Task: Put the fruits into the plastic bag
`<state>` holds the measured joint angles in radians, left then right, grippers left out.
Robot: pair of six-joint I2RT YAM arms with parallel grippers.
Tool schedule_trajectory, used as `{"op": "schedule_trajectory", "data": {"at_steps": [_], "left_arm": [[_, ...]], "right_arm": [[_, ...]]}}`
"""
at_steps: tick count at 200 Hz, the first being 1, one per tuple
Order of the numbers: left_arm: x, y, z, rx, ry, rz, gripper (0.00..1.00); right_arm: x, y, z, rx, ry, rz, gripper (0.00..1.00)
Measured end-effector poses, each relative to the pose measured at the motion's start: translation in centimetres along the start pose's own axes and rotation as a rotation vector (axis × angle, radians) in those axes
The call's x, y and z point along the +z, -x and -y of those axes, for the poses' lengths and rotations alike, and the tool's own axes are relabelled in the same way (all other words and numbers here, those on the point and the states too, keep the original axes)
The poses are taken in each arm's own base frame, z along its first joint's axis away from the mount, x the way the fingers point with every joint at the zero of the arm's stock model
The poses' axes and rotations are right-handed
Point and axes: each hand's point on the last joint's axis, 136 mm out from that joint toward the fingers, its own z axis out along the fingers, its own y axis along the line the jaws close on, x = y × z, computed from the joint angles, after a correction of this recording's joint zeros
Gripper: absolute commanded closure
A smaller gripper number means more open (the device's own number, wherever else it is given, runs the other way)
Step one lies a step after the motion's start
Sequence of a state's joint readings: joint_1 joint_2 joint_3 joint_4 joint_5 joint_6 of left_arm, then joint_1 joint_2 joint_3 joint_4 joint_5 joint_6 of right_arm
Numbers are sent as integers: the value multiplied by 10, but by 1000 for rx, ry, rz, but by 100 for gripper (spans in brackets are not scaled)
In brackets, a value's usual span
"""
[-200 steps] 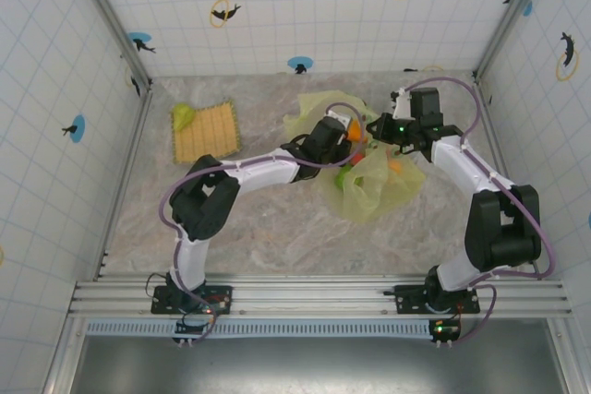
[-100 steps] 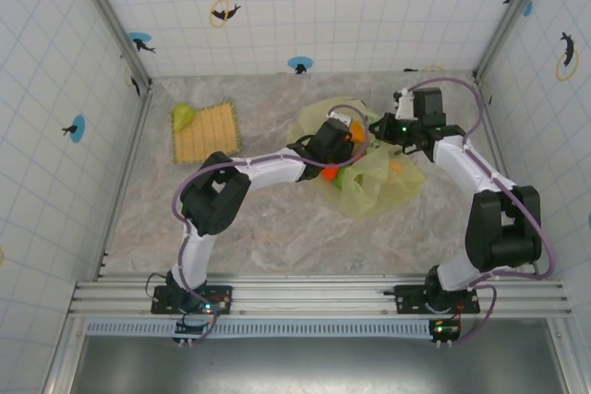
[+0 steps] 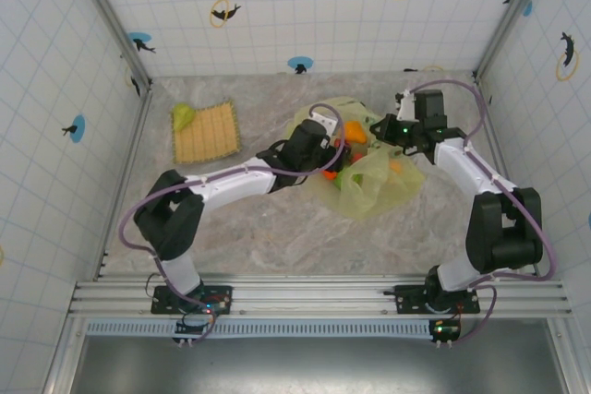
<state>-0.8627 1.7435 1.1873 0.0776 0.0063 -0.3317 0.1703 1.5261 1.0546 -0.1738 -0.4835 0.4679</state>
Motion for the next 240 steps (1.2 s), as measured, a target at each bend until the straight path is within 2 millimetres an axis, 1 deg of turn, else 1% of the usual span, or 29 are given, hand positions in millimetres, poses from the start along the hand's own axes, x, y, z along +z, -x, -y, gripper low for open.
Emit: {"op": "schedule_trajectory", "data": {"at_steps": [19, 39, 53, 73, 93, 113, 128, 144, 162, 180, 190, 193, 208, 221, 227, 230, 233, 240], "left_arm": [[-16, -5, 11, -17, -67, -11, 27], [-33, -7, 19, -24, -118, -20, 27], [-46, -3, 25, -22, -150, -13, 28], [-67, 11, 33, -17, -188, 15, 28], [-87, 26, 28, -21, -194, 48, 28], [-108, 45, 10, -42, -166, 101, 27], [-124, 56, -10, -64, -124, 142, 26], [-139, 63, -38, -94, -52, 180, 25], [-151, 69, -77, -132, 79, 217, 24], [-159, 67, -121, -166, 267, 244, 23], [-163, 59, -145, -176, 375, 250, 21], [-164, 55, -154, -182, 416, 248, 21], [-163, 35, -189, -204, 553, 214, 20], [-160, 15, -227, -234, 674, 167, 20], [-159, 5, -248, -247, 743, 140, 19], [-159, 2, -254, -249, 763, 131, 19], [-158, -5, -266, -248, 802, 110, 19], [-158, -16, -284, -250, 863, 76, 19]], "right_arm": [[1, -3, 2, 12, -3, -5, 100], [0, -2, 2, 13, -3, 2, 100], [-2, 0, 0, 7, -1, 14, 100], [-6, 1, -5, -1, 8, 26, 100], [-6, 2, -7, -4, 12, 29, 100], [-6, 2, -7, -4, 12, 29, 100], [-6, 2, -7, -3, 13, 30, 100], [-6, 1, -8, -4, 15, 28, 100], [-5, -1, -8, -6, 17, 28, 100], [-5, -2, -7, -6, 18, 28, 100], [-5, -2, -7, -5, 18, 28, 100], [-5, -3, -7, -5, 19, 27, 100], [-5, -3, -8, -6, 23, 26, 100], [-5, -3, -9, -6, 27, 23, 100], [-4, -3, -9, -6, 28, 22, 100], [-4, -4, -9, -6, 29, 21, 100], [-4, -4, -9, -6, 30, 20, 100], [-4, -4, -9, -4, 30, 18, 100]]}}
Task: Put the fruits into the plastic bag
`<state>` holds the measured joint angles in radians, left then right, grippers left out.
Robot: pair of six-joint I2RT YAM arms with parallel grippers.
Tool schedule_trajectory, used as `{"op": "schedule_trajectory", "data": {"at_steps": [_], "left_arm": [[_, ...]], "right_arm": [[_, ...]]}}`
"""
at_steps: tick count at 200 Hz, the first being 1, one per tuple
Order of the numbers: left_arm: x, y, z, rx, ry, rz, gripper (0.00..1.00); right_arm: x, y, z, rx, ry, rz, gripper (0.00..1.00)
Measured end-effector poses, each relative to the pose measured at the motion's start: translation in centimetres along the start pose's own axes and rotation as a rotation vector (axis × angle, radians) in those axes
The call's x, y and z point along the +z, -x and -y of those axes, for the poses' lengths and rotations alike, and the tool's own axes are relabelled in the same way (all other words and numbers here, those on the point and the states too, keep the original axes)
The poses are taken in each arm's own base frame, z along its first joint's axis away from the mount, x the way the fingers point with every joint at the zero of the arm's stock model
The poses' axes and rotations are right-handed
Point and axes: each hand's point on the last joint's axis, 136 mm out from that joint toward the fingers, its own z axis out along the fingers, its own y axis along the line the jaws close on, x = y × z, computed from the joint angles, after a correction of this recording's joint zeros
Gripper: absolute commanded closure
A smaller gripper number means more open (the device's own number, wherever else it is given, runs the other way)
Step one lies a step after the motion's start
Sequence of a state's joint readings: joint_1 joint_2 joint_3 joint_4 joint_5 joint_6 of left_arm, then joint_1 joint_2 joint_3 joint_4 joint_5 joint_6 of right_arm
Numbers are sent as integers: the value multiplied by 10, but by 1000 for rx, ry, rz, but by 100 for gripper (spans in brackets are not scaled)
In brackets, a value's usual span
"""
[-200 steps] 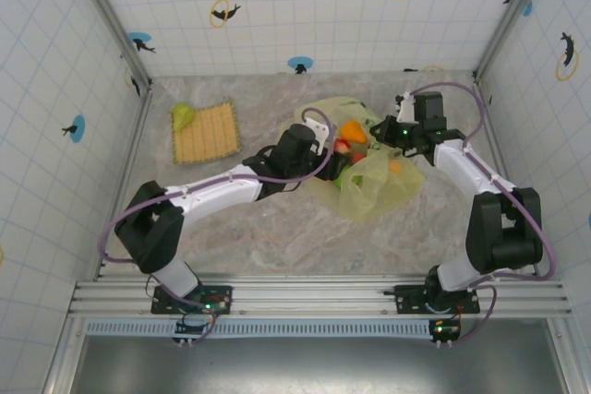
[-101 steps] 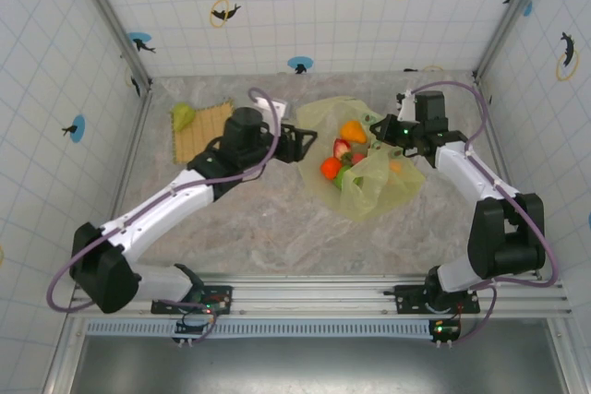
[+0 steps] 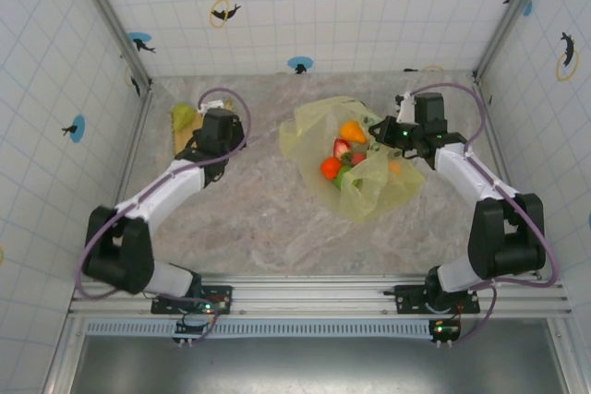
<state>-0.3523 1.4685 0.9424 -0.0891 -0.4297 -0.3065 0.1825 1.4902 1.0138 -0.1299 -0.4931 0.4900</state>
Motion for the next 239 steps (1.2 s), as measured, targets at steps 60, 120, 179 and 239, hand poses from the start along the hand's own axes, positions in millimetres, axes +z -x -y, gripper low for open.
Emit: {"op": "schedule_trajectory", "data": {"at_steps": [60, 120, 179, 239], "left_arm": [[96, -13, -61, 170, 307, -138, 16], [155, 14, -89, 298, 403, -169, 13], [193, 31, -99, 367, 421, -184, 12], [226, 26, -101, 407, 417, -221, 12]], "right_arm": [[12, -8, 9, 20, 3, -40, 100], [21, -10, 10, 22, 30, -55, 100], [21, -9, 9, 20, 35, -53, 100], [21, -9, 9, 19, 35, -52, 100]]}}
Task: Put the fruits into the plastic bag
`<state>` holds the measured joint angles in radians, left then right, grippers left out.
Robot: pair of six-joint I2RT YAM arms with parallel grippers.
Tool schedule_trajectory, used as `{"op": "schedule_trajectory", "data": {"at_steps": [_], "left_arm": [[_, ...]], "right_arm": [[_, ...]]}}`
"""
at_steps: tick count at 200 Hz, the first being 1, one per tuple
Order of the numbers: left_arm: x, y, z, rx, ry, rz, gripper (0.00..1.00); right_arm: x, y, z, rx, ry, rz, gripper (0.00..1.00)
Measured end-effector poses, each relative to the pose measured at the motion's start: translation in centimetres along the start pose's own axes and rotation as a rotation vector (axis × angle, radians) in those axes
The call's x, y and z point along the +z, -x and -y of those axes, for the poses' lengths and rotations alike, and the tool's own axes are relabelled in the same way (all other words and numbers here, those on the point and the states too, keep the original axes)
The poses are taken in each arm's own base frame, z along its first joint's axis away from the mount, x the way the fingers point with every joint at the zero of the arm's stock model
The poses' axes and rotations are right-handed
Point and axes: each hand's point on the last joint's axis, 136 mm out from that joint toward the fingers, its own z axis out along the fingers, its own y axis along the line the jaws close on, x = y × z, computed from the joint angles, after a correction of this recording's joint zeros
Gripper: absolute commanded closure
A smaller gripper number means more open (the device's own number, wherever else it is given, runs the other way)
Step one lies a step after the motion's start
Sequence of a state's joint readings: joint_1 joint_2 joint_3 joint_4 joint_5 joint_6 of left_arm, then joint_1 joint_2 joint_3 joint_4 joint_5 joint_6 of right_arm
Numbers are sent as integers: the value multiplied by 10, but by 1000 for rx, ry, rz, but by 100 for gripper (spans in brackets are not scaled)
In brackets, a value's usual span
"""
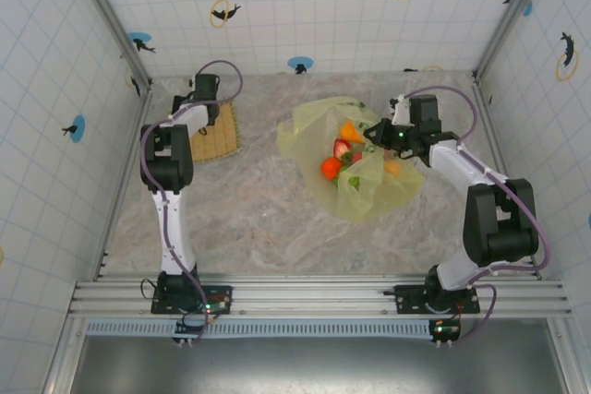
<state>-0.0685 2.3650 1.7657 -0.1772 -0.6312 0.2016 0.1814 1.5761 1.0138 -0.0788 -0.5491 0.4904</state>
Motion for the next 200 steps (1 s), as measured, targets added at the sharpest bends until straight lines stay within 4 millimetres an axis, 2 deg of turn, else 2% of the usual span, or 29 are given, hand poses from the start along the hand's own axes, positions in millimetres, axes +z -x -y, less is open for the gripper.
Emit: {"op": "schedule_trajectory", "data": {"at_steps": [20, 40, 76, 146, 179, 200], "left_arm": [[8, 0, 2, 4, 4, -6, 14], [8, 5, 0, 1, 4, -2, 17], [10, 2, 4, 6, -14, -12, 23], [8, -2, 5, -51, -55, -34, 44], [-14, -6, 2, -127, -124, -46, 45], [-42, -7, -7, -189, -164, -29, 45]], "right_arm": [[0, 0, 1, 1, -2, 0, 100], [0, 0, 1, 1, -3, 1, 100], [1, 0, 1, 1, -4, -1, 100], [1, 0, 1, 2, -4, 0, 100], [1, 0, 1, 9, -3, 0, 100], [1, 0, 1, 9, -3, 0, 100]]}}
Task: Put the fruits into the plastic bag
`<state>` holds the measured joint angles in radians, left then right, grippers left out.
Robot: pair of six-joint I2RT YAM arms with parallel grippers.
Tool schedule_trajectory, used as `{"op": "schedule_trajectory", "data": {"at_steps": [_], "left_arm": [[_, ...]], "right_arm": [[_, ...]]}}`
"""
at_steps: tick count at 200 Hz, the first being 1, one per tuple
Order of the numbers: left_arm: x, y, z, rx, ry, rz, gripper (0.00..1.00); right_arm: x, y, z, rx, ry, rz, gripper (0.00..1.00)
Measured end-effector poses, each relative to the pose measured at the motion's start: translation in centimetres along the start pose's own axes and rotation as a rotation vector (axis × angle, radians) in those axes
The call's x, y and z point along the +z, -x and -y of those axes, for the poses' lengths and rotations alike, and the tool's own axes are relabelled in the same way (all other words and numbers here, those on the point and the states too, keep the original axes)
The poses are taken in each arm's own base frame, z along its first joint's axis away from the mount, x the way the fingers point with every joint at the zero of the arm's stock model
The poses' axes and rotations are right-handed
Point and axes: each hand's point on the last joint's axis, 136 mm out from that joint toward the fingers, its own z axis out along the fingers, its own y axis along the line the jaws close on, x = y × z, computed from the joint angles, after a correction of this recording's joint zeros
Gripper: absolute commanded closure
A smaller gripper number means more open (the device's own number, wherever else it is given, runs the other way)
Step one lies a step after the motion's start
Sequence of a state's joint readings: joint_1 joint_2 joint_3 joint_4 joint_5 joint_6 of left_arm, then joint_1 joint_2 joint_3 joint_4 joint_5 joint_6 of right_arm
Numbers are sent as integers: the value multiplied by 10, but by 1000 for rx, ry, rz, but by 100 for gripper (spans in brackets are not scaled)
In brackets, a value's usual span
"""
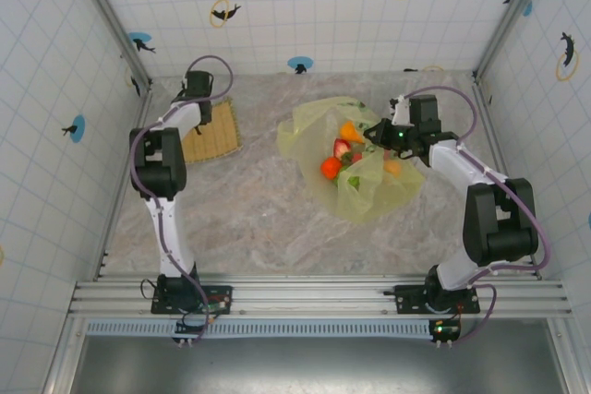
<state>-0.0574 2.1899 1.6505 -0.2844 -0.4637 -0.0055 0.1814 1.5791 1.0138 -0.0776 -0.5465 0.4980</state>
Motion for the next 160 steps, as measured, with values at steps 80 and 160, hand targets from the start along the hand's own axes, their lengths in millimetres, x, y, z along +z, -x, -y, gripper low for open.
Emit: {"op": "schedule_trajectory", "data": {"at_steps": [80, 160], "left_arm": [[-188, -17, 76, -174, -426, 230, 47], [-424, -54, 186, -156, -1113, 434, 48]], "right_arm": [[0, 0, 0, 0, -2, 0, 100], [1, 0, 2, 7, -13, 5, 100]]}}
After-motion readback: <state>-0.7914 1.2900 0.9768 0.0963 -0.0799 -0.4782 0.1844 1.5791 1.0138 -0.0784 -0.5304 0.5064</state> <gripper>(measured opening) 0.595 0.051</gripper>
